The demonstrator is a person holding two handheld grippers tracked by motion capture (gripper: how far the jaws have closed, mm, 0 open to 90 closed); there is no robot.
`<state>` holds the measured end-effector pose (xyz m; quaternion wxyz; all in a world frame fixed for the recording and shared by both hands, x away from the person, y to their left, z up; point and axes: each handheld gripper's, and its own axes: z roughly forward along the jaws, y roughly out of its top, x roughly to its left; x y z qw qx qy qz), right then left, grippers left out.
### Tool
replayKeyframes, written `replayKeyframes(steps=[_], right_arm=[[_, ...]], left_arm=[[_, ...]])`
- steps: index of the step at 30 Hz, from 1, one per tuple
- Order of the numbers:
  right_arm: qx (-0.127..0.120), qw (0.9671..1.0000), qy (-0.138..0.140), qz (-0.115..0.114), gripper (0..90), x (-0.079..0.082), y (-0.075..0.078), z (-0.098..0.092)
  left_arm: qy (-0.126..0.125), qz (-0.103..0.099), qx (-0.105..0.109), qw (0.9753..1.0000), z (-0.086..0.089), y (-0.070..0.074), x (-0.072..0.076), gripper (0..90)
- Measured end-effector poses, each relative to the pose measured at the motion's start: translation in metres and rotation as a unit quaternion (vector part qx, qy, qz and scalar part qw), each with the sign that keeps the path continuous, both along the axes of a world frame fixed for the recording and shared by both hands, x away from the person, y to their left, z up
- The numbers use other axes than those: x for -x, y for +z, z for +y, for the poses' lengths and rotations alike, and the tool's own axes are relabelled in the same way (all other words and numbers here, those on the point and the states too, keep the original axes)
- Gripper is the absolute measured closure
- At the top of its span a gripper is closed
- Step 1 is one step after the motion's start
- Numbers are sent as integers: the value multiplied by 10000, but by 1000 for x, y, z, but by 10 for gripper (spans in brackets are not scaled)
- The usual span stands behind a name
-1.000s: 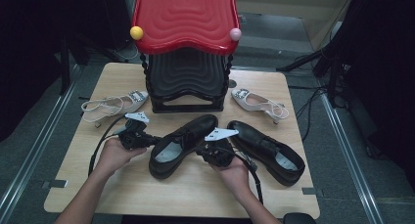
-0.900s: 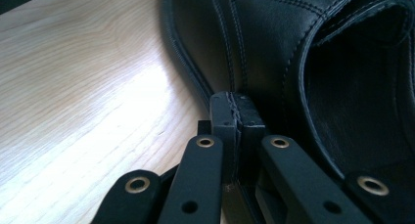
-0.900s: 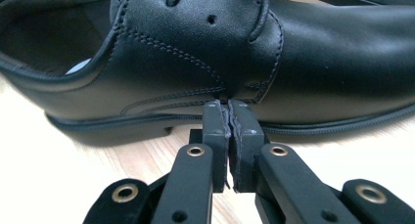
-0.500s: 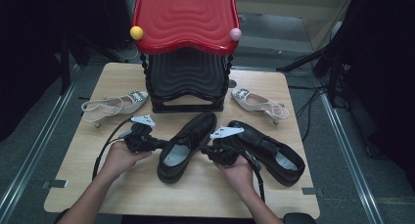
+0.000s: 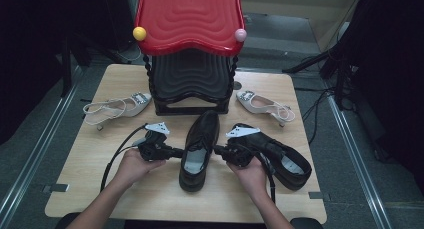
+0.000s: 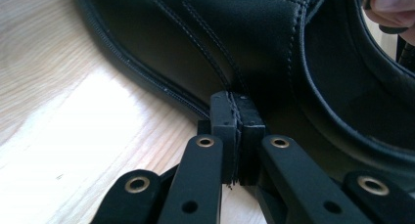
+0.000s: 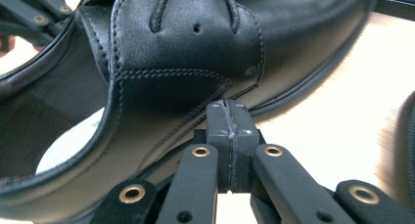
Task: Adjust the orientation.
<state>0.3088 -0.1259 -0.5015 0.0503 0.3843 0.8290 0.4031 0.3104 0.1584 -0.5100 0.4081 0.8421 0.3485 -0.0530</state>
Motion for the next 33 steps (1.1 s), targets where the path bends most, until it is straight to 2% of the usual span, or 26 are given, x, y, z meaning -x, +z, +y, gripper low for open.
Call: replayKeyframes(steps=[3,6,9,19,24,26,29,31,32,33], right_arm=[[10,10000,-37,-9,900,-1,0,-2],[40,9998,-175,-2,900,-4,1,-8],[12,9996,-290,53,900,-6,2,-12],[24,9984,-562,-7,900,-14,6,-25],[43,9981,-613,-10,900,-17,6,-28],[51,9982,-596,8,900,-18,6,-29],[88,9982,-600,2,900,-19,7,-30],[9,9984,-556,46,885,-19,10,-32],[1,9986,-534,54,878,-19,12,-34],[-24,9987,-515,62,868,-18,13,-35]], left_arm=[[-29,5,18,10000,-5,0,2,899],[64,46,112,9999,-13,-2,5,875],[125,44,112,9998,-19,-2,7,877],[140,-77,193,9997,-47,-5,13,877],[67,-186,288,9994,-52,-8,13,873],[86,-166,281,9994,-52,-8,13,857],[60,-125,201,9997,-48,-7,11,788],[62,-78,201,9997,-46,-6,10,787],[41,-101,291,9995,-43,-3,9,787],[39,-168,272,9995,-42,0,9,780]])
